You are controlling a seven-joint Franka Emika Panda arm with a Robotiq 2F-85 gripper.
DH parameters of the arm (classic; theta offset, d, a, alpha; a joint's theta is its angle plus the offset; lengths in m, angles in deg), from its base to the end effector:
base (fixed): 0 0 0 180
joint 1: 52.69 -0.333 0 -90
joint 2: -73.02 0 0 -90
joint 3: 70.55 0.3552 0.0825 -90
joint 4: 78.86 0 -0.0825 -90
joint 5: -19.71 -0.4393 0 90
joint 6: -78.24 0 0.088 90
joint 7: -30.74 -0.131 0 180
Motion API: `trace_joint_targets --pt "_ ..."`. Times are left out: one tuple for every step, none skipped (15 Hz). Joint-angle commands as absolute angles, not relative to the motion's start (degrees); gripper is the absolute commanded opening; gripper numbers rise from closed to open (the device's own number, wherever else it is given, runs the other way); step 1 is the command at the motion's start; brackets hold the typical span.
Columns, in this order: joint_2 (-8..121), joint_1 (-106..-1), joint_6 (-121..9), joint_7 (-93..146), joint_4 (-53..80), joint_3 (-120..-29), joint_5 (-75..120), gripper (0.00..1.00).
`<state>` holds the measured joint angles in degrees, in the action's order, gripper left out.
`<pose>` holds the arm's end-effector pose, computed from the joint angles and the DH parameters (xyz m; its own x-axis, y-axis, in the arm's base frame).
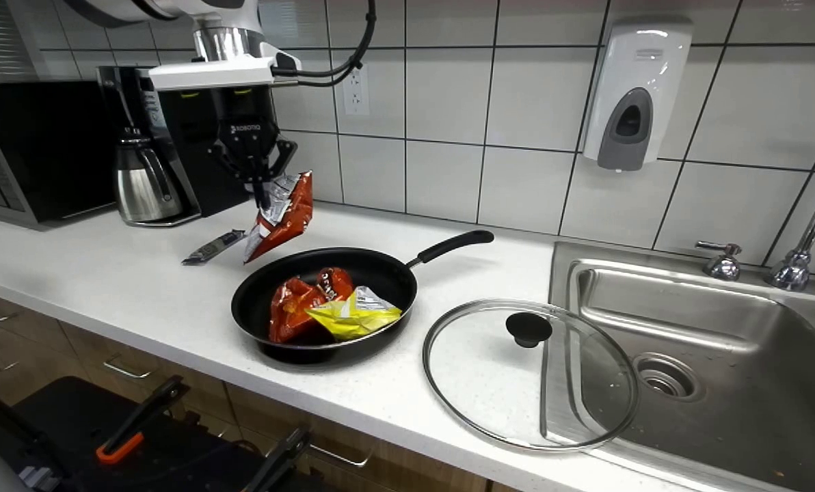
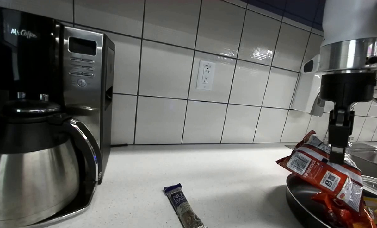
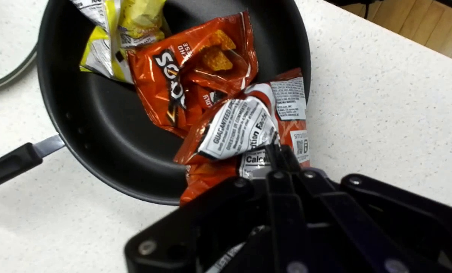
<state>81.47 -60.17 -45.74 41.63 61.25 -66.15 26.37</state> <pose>0.4736 0.0921 0.3247 0.8846 0.4403 -0.1536 0.4542 -0.8881 0.0700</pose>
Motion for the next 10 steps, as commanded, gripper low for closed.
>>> trace_joint_targets --pt "84.8 -58.1 -46.4 41.9 63.3 -67.2 27.8 0.00" --pt "85.0 -57.7 -46.3 41.5 63.5 -67.6 28.2 0.00" --pt "85.3 -57.3 -46.4 41.5 63.8 -68.0 28.3 0.00" --pt "85.5 -56.8 -46.5 41.3 64.1 -68.4 28.6 0.00" --pt "85.5 -56.3 -46.5 41.0 64.3 -68.7 29.1 0.00" --pt "85.6 -55.7 -46.5 40.5 64.5 -69.1 29.9 0.00" --pt "85.6 -55.2 -46.4 40.1 64.5 -69.4 30.8 0.00" --pt "85.5 -54.5 -46.4 39.7 64.6 -69.7 31.8 0.00" --pt "85.3 -54.0 -46.4 39.5 64.5 -70.1 32.6 0.00" --pt "85.1 -53.4 -46.3 39.2 64.4 -70.5 33.5 0.00"
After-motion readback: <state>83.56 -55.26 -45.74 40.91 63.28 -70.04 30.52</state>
